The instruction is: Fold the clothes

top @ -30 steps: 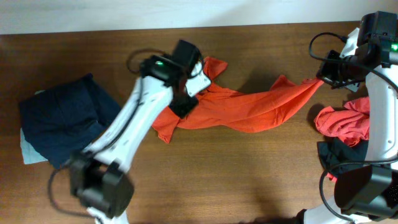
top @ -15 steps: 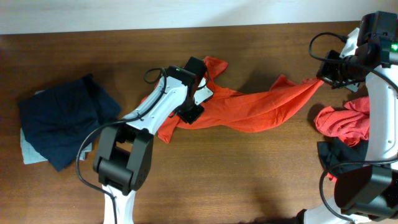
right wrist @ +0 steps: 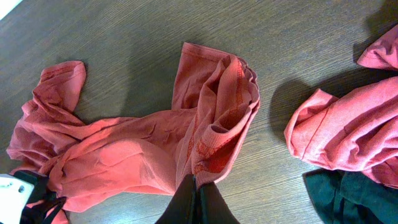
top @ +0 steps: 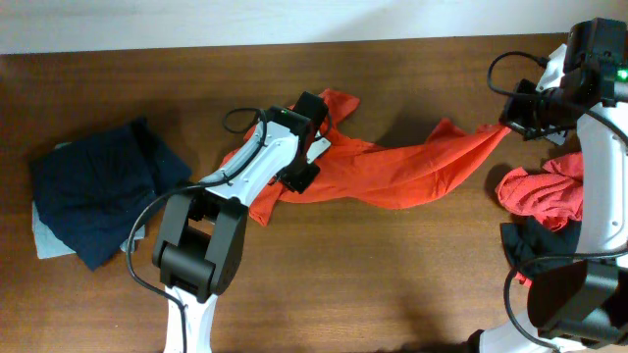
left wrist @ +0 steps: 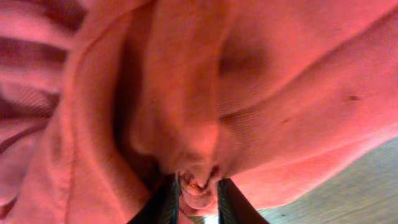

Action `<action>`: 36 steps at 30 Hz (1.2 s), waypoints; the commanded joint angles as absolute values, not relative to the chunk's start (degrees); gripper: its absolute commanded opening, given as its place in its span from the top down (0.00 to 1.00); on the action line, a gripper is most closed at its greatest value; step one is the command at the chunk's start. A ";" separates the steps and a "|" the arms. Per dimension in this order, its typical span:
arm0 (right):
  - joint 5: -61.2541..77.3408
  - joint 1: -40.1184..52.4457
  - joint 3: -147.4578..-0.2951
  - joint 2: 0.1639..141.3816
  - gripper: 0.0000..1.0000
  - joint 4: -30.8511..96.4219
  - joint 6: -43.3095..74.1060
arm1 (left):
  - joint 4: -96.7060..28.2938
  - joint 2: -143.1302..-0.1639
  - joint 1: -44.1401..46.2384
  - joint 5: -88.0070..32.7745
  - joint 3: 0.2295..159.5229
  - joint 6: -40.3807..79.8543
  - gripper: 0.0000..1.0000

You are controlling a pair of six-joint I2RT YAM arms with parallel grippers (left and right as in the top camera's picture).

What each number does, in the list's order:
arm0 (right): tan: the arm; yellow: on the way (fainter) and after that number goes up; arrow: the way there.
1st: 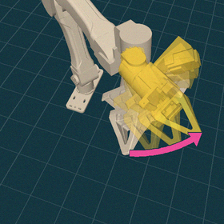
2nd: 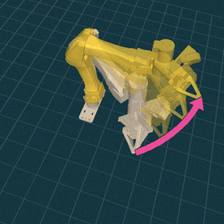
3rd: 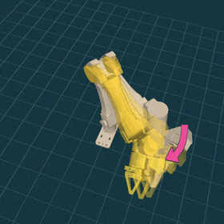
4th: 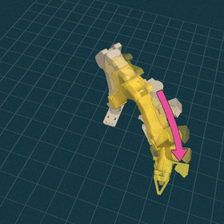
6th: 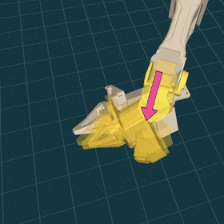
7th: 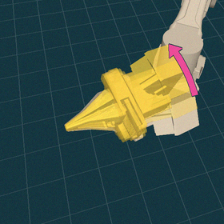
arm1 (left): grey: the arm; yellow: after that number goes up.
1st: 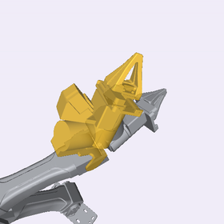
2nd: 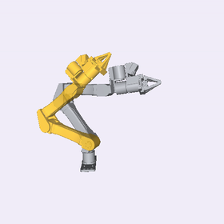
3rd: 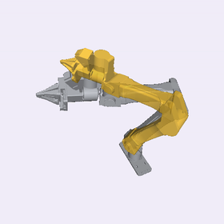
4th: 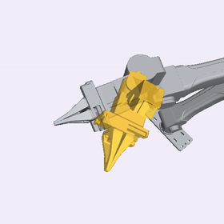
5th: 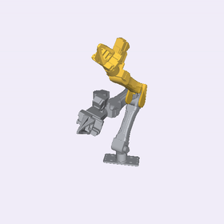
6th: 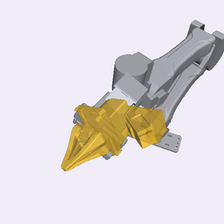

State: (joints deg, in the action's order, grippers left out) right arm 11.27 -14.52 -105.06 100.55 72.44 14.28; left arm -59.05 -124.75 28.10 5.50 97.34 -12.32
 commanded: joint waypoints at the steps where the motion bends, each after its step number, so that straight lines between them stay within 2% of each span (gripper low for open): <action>1: 11.35 -14.22 -105.45 98.72 0.96 72.49 13.74 | -58.94 -124.60 27.73 9.47 97.43 -10.31 0.73; 7: 11.35 -14.22 -105.45 98.72 0.96 72.55 13.74 | -57.58 -124.70 27.75 9.23 97.43 -10.28 0.64; 9: 11.35 -14.22 -105.45 98.72 0.96 72.66 13.74 | -57.23 -124.70 27.75 9.17 97.43 -10.28 0.64; 10: 11.35 -14.22 -105.45 98.72 0.96 72.73 13.74 | -57.19 -124.70 27.73 8.38 97.41 -10.31 0.66; 15: 11.35 -14.22 -105.45 98.72 0.96 72.82 13.76 | -57.04 -124.70 27.75 5.34 97.43 -10.31 0.96; 16: 11.35 -14.22 -105.45 98.72 0.96 72.88 13.74 | -57.10 -124.70 27.75 5.41 97.43 -10.33 0.99; 21: 11.33 -14.22 -105.45 98.72 0.96 73.36 13.74 | -61.76 -121.91 27.73 8.82 99.79 -9.85 0.99; 27: 9.96 -14.22 -105.45 98.72 0.96 73.36 13.76 | -71.31 -108.88 27.66 18.24 113.10 -9.93 1.00; 36: 3.73 -14.26 -105.45 98.72 0.96 73.60 13.78 | -72.29 -95.37 26.50 29.26 117.05 -10.37 1.00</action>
State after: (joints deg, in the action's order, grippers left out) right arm 7.66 -14.52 -105.06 100.55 73.69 14.33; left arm -71.50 -98.17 27.86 21.98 117.16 -10.41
